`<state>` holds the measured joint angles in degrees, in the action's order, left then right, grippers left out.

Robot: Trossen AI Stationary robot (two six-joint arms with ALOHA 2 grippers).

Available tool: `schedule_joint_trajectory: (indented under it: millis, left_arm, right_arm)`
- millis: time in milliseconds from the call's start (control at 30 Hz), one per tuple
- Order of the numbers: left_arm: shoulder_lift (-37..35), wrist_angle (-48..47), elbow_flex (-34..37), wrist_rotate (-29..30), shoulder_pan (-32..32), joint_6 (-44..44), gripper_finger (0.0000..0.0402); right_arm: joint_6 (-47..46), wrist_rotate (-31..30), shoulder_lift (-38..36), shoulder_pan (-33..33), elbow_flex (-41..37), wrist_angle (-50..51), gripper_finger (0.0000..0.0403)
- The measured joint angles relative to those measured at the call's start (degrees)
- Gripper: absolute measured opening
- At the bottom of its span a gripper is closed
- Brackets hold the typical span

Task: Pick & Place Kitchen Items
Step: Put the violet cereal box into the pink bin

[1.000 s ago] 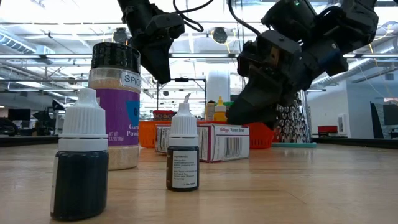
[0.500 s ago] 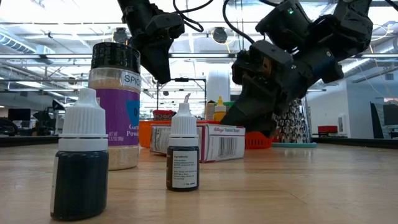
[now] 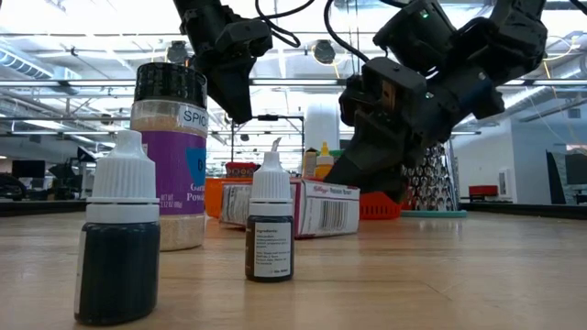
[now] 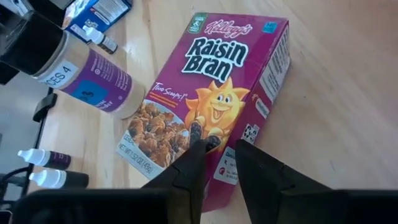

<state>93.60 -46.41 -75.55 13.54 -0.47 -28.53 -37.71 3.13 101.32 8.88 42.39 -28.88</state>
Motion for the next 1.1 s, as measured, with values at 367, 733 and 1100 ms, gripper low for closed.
schedule_joint_trajectory:
  millis: [367, 733, 1100]
  left_arm:
    - [0.0, 0.09, 0.0, 0.04, 0.02, -0.02, 0.0093]
    - [0.0, 0.04, 0.0, 0.04, 0.0, -0.04, 0.0093]
    - [0.0, 0.13, 0.0, 0.04, 0.0, -0.2, 0.0093]
  right_arm:
    - [-0.2, 0.02, -0.09, 0.21, 0.02, 1.04, 0.0002]
    - [4.16, -1.13, -6.04, 0.14, -0.29, 6.18, 0.0]
    - [5.81, 0.3, -13.22, 0.47, -0.13, 11.32, 0.0001]
